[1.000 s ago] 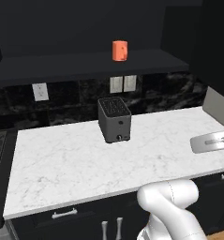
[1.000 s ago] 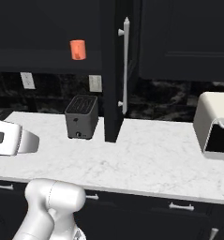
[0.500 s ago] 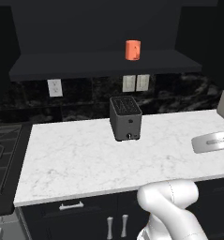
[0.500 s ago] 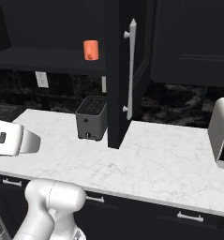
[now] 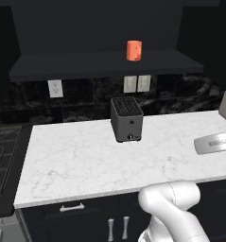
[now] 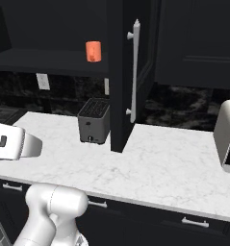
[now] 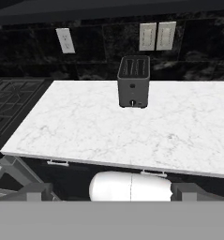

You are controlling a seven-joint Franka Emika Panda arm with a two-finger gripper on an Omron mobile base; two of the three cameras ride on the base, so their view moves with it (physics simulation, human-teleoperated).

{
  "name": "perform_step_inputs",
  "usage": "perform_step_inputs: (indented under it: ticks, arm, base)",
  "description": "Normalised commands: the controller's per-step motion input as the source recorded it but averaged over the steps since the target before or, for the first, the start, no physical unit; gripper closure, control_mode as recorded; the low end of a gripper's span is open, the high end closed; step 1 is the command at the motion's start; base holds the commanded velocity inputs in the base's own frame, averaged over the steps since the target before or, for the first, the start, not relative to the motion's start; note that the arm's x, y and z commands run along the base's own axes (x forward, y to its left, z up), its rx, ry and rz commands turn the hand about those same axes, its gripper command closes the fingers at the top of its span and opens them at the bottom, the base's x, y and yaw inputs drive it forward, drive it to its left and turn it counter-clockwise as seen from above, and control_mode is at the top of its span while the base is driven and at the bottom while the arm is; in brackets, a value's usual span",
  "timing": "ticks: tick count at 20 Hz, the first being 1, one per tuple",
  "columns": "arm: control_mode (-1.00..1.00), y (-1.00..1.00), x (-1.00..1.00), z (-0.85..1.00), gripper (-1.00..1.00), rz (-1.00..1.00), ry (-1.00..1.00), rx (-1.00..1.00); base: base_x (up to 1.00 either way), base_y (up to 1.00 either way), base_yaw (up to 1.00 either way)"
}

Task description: Gather all objects into one cabinet and sort the glasses and bowls to opposite sides.

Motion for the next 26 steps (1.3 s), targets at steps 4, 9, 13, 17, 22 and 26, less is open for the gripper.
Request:
perform_step_inputs:
  ticks: [4, 9, 13, 17, 22, 26]
  arm:
    - [1.0, 0.0, 0.0, 0.0, -1.0, 0.0, 0.0, 0.0]
    - [1.0, 0.0, 0.0, 0.0, -1.0, 0.0, 0.0, 0.0]
    - [1.0, 0.0, 0.0, 0.0, -1.0, 0.0, 0.0, 0.0]
    - [1.0, 0.0, 0.0, 0.0, -1.0, 0.0, 0.0, 0.0]
    - [1.0, 0.0, 0.0, 0.0, -1.0, 0.0, 0.0, 0.0]
    - [1.0, 0.0, 0.0, 0.0, -1.0, 0.0, 0.0, 0.0]
  base:
    - [0.0, 0.0, 0.0]
    - [-0.01, 0.0, 0.0]
    - [-0.11, 0.03, 0.0]
    - [-0.28, 0.1, 0.0]
    - [-0.16, 0.03, 0.0]
    - [-0.19, 0.24, -0.08]
